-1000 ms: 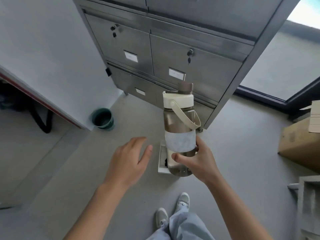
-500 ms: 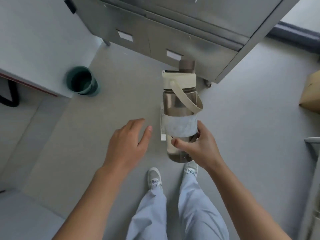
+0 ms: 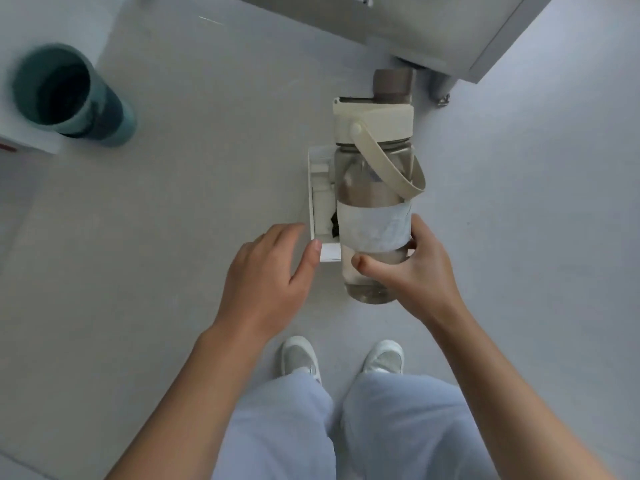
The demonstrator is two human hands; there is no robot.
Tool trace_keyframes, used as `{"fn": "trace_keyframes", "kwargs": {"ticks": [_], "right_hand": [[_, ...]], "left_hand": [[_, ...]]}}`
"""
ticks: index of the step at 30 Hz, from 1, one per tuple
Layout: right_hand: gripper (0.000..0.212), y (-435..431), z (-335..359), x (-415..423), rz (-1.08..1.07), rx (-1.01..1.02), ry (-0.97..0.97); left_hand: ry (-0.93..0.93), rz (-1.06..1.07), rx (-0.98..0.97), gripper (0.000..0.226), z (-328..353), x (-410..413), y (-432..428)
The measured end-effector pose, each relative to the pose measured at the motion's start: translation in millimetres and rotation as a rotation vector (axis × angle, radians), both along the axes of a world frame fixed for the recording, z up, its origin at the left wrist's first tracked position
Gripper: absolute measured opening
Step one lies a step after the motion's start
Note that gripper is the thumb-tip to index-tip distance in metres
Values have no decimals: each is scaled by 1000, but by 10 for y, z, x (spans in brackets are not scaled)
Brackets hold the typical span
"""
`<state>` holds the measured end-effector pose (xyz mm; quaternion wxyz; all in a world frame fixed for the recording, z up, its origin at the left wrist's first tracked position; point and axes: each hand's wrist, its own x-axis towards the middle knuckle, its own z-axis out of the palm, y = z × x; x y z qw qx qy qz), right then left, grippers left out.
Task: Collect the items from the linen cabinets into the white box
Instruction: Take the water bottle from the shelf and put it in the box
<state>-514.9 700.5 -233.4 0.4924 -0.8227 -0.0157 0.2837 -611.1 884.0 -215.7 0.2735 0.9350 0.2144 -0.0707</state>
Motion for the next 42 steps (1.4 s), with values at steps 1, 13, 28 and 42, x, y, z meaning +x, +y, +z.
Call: {"fn": "trace_keyframes", "kwargs": {"ticks": [1, 13, 28, 42], "right_hand": [[53, -7, -133, 98, -2, 4, -29], [64, 362, -972, 1447, -64, 128, -394], [64, 470, -1402, 1379, -32, 173, -368], [71, 297, -2559, 1280, -19, -92, -367]], "left_hand": [[-24, -7, 9, 40, -134, 96, 14], [-314, -142, 131, 54, -1130, 1320, 409], [-345, -76, 102, 53, -1482, 1230, 653], [-211, -199, 112, 50, -1884, 1188, 442]]}}
